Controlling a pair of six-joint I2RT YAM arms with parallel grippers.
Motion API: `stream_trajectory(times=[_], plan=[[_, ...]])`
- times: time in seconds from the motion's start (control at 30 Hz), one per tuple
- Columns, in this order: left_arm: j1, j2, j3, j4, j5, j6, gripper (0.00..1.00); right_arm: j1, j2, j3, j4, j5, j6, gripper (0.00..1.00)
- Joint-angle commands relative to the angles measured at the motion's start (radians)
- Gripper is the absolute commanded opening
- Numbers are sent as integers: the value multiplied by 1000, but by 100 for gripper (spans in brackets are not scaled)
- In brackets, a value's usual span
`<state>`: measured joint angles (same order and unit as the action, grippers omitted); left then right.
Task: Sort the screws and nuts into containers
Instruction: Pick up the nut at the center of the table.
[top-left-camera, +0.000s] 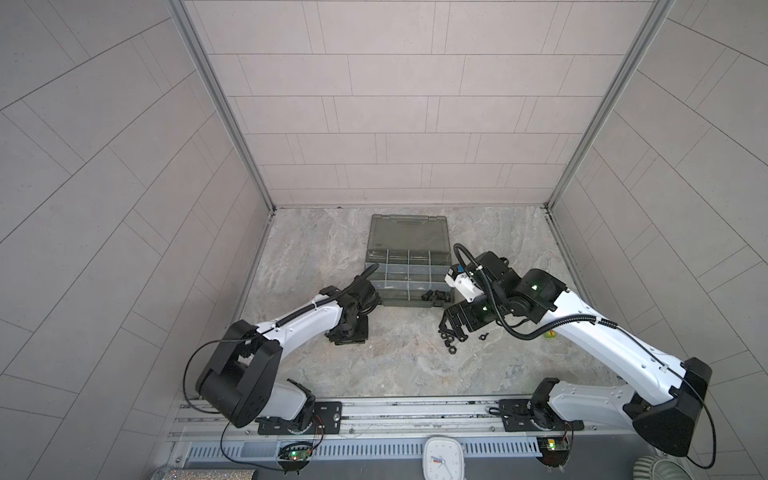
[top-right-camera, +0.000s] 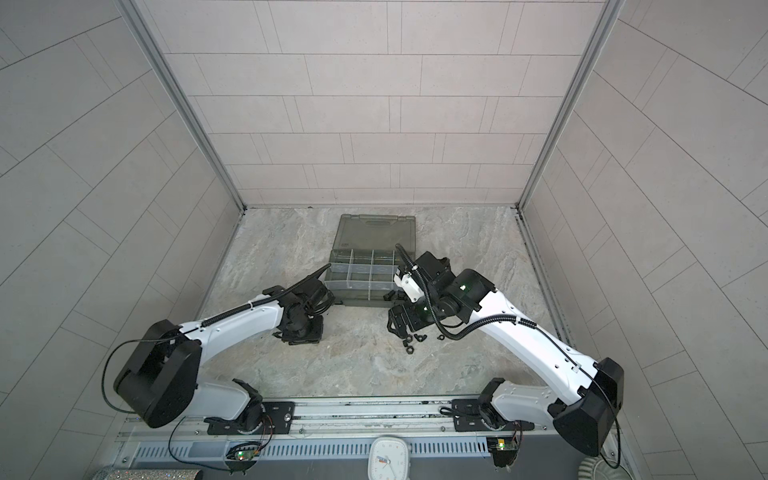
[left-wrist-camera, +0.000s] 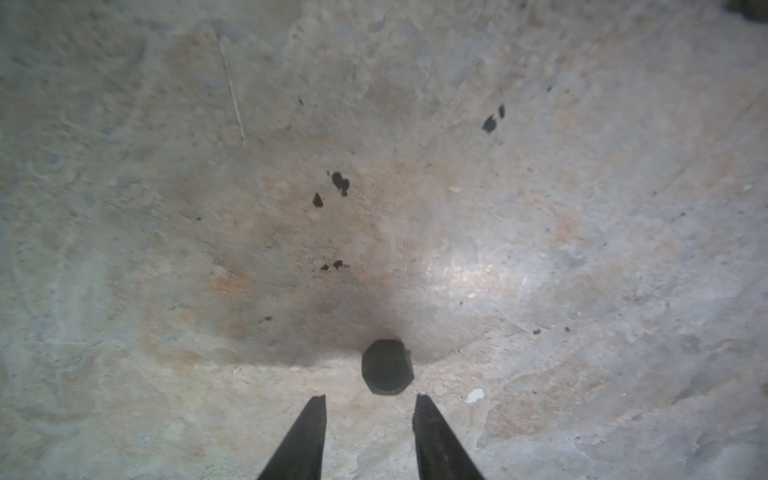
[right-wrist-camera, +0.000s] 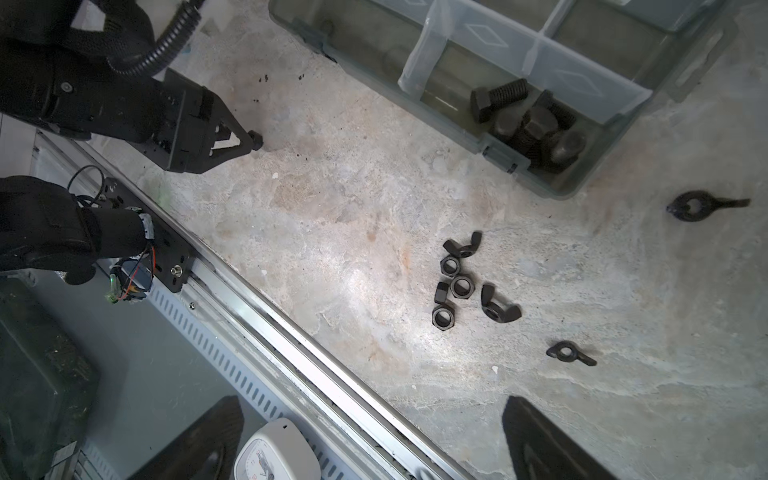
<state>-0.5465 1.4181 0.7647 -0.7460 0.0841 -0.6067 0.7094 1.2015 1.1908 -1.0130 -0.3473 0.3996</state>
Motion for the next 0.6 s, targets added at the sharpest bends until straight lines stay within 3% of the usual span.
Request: stream_trajectory(times=[0.0,0.57], plan=[[-2,7,-13,15,-16,-3,41,9,-21,-8,-8,59,37,99],[6,88,8,50,-17,7,40,14,-91,-23,-39,117,51,99]])
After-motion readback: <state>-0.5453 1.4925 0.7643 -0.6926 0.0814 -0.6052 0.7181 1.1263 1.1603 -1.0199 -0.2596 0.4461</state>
